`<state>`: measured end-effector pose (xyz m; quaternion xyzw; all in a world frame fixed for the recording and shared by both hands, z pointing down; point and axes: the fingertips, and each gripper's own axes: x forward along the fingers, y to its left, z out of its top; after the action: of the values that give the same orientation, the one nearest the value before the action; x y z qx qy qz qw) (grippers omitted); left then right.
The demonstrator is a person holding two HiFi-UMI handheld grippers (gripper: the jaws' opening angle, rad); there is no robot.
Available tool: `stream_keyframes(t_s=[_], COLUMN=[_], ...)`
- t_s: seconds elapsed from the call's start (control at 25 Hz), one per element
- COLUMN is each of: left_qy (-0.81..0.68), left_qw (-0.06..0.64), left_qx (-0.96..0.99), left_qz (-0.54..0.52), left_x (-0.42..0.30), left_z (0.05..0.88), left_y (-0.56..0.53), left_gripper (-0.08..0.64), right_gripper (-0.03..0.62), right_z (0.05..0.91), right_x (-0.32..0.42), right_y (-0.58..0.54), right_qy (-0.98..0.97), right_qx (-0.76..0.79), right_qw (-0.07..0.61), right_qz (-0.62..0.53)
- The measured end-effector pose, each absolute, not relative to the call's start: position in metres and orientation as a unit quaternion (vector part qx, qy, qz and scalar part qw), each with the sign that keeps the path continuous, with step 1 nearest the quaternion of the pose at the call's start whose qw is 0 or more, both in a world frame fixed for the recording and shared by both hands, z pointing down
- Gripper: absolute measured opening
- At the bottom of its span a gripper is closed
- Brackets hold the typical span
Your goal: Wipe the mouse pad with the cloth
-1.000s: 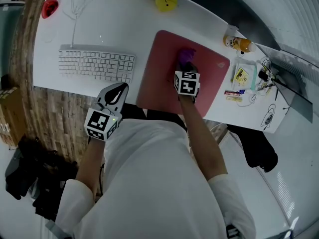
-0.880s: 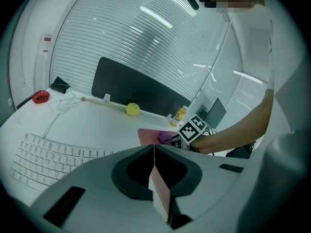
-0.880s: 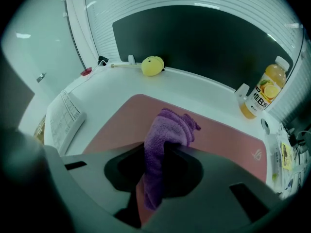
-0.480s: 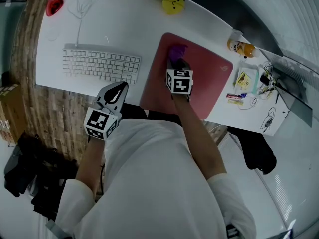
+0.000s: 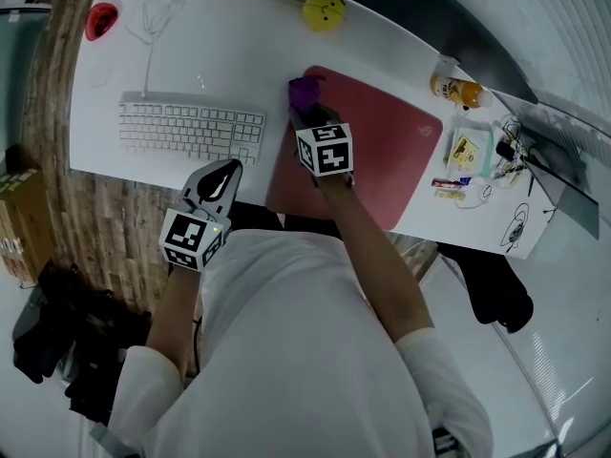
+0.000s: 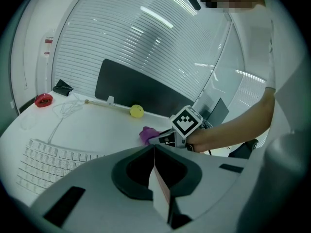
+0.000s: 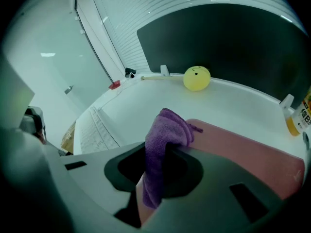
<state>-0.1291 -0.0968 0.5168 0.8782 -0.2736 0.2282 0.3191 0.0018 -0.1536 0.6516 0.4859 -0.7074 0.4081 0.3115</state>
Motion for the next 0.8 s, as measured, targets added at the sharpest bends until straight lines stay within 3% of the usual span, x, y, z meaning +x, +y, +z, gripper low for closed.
stream_keyframes(t_s=[0.24,0.8], left_qy=[-0.271,-0.258], left_qw=[0.315,0.313], left_qx=[0.879,0.874], left_qz=[0.234,0.268], left_x=[-0.116,-0.082], left_z=[0.514,0.515], left_y=[-0.096,-0.069], left_gripper=[0.021,0.021], right_gripper=[0.084,0.084], right_z=[0.645,0.674], right_x=[-0.004,0.082], right_y=[-0.171,-0.165], right_qy=[-0.744,-0.716], right_qx=[0.455,0.495], right_qw=[0.292,0.302], right_qz=[0.394,0.389])
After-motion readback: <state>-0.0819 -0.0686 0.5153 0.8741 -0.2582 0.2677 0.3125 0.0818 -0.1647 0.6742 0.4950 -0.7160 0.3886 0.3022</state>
